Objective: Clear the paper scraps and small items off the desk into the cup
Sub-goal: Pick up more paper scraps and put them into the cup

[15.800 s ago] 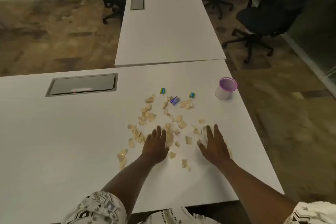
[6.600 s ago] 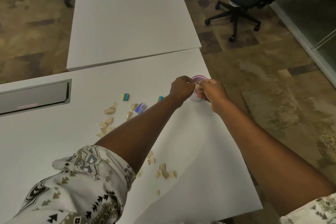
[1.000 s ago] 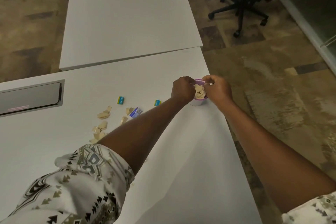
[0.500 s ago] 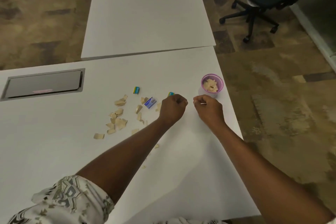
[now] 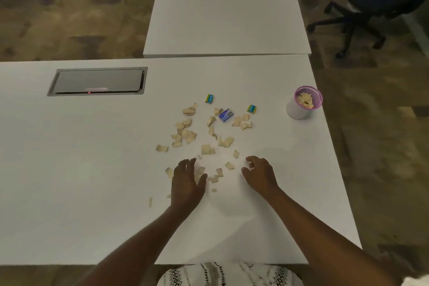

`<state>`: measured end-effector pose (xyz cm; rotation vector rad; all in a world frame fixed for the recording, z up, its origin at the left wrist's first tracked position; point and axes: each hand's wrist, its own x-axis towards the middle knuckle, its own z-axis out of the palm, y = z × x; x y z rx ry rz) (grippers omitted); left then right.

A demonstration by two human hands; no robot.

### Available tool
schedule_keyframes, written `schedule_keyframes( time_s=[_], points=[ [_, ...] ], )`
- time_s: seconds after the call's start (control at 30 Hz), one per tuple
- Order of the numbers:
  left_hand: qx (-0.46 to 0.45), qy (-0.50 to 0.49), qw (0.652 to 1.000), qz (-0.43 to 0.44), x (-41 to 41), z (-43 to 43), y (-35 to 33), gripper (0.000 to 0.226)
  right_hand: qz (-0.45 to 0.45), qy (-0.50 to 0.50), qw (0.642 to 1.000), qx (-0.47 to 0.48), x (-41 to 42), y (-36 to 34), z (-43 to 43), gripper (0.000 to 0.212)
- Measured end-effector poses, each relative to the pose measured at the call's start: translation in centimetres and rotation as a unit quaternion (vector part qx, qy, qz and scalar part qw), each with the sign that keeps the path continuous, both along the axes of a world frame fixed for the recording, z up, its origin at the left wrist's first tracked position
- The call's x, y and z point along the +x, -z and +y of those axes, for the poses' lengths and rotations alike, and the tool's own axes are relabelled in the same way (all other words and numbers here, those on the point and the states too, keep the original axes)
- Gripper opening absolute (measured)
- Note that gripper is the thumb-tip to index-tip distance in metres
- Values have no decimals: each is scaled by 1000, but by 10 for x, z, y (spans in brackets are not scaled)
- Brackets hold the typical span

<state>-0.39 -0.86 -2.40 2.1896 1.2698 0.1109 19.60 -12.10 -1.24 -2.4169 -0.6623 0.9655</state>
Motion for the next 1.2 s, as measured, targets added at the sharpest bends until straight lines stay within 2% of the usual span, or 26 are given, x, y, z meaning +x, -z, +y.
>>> schedule_keyframes(
  time_s=[0.1,0.2,0.37,0.43,0.57,0.73,0.87,1.0,1.07,1.2],
  points=[
    [32,-3,997,66,-53,-5,16,85,-5,-9,1000,-16,-24,6,3,33],
    [20,-32,992,116,-96,-14,29,98,-1,-46,999,-11,-51,8,6,23],
    [-25,-105,983,148,-131,-34,39,110,15,-162,987,-1,-100,8,15,24],
    [-21,-105,982,153,-132,-40,43,112,27,-195,980,-8,-113,9,20,25],
    [10,-74,986,148,-116,-39,52,103,23,-234,971,-38,-121,12,29,24],
    [31,-7,990,138,-70,-17,61,102,-15,-231,972,-36,-104,15,44,20],
    [45,73,990,112,-33,4,64,97,-47,-171,984,-16,-77,13,58,24],
    [69,115,987,86,-19,22,61,98,-148,-117,982,26,-52,10,62,20],
    [71,122,987,80,-22,27,61,100,-180,-108,978,21,-41,13,61,33],
    [46,169,981,81,-29,37,60,98,-106,-153,981,-50,-25,23,62,81]
  ],
)
